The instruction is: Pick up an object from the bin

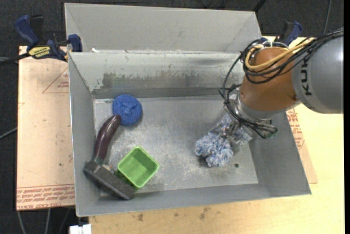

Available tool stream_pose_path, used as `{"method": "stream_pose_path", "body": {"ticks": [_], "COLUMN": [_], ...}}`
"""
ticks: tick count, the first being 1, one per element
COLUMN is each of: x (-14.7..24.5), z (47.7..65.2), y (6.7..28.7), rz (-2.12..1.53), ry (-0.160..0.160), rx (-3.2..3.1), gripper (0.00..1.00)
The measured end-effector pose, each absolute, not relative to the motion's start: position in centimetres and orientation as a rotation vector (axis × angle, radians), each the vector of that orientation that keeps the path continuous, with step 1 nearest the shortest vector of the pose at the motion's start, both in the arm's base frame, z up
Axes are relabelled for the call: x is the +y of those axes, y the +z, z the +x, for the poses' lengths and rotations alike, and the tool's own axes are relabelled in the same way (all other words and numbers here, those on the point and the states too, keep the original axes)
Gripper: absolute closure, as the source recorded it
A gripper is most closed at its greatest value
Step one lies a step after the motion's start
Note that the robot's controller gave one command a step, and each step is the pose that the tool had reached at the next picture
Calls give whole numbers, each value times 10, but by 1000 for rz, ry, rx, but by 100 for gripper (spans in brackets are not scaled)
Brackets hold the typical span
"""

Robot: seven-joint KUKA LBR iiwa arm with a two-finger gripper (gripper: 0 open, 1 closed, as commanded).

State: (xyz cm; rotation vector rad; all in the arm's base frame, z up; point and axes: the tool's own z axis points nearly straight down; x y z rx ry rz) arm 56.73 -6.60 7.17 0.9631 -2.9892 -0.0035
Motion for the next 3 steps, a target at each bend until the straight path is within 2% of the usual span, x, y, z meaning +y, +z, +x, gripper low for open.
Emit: {"method": "stream_pose_path", "body": {"ticks": [1,2,3], "x": [-63,-63,-50], "z": [561,556,546], "y": [113,146,291], "rz": [971,969,988], "ry": [1,-5,-1], "rx": [-2993,-2985,-2986], "gripper": [100,100,100]}}
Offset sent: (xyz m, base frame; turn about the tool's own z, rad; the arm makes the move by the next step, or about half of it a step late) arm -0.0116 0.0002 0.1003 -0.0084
